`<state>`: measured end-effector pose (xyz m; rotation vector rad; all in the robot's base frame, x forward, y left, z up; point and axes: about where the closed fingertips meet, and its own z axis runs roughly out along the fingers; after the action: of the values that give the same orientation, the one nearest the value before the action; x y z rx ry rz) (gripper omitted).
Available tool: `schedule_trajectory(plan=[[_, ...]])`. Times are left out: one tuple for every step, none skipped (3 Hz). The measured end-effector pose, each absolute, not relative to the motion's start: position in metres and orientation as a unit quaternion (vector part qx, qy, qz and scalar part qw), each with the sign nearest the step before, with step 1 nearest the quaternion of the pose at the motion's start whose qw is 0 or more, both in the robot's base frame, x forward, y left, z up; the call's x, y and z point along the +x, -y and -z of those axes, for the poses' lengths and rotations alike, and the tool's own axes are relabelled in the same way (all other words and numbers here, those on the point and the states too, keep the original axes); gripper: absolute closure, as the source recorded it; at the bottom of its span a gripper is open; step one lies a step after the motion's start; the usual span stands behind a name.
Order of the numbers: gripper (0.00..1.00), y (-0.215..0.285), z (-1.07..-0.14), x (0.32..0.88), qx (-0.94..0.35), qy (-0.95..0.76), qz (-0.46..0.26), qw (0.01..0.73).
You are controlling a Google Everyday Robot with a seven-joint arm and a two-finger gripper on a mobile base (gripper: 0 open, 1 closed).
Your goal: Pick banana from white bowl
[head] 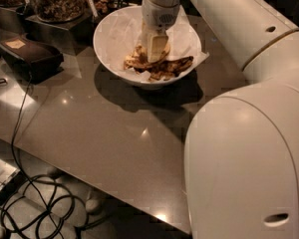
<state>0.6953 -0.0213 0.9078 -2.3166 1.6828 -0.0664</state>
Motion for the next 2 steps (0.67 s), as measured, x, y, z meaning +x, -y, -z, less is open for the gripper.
schedule_trajectory(plan=[[0.56, 0.0204, -0.9006, 0.6936, -0.803, -0.581, 0.016, 0.136], [0.54, 0.0194, -0.8957, 0.6917, -0.806, -0.577, 0.010, 0.134]])
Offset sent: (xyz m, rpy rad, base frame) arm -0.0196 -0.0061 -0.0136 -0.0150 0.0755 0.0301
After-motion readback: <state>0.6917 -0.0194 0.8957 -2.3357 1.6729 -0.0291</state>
